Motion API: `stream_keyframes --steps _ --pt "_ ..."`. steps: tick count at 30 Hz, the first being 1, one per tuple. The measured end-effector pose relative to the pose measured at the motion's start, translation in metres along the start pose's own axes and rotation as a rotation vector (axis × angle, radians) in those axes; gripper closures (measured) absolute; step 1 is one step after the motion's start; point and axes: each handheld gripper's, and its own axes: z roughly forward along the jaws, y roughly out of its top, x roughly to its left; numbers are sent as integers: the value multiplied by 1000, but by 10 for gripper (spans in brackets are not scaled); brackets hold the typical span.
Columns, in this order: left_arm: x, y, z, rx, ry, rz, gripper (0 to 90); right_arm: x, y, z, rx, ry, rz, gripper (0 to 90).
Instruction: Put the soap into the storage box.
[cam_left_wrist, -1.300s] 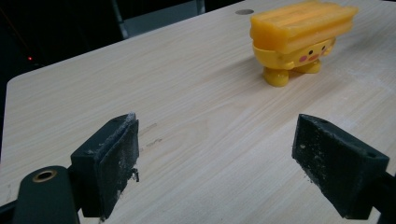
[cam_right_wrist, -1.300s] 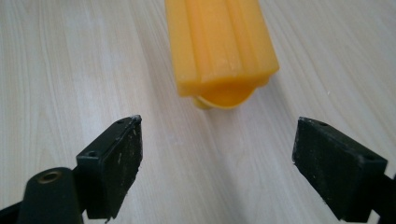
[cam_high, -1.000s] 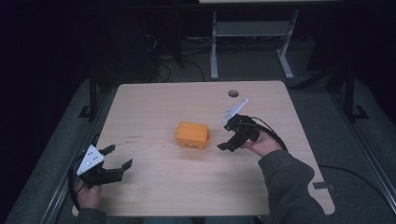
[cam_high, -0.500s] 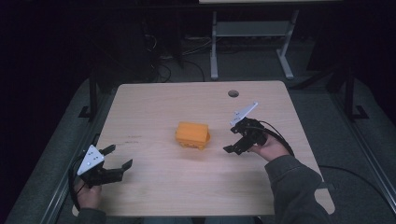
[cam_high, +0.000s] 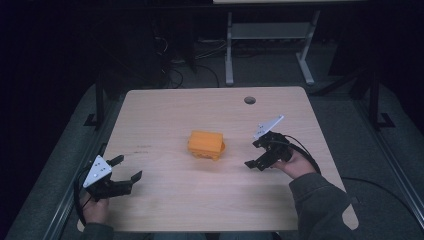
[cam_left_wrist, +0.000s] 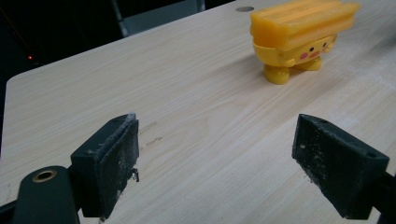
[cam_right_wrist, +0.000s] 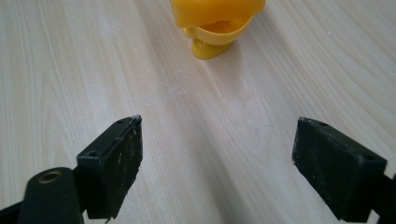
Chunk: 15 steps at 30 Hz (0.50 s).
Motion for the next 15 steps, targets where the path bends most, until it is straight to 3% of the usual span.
stream_keyframes --steps 5,15 --pt "0 0 0 0 -1 -2 139 2 -5 -3 5 -14 -8 156" --pt "-1 0 0 3 -3 1 139 8 -31 -10 -13 -27 31 158"
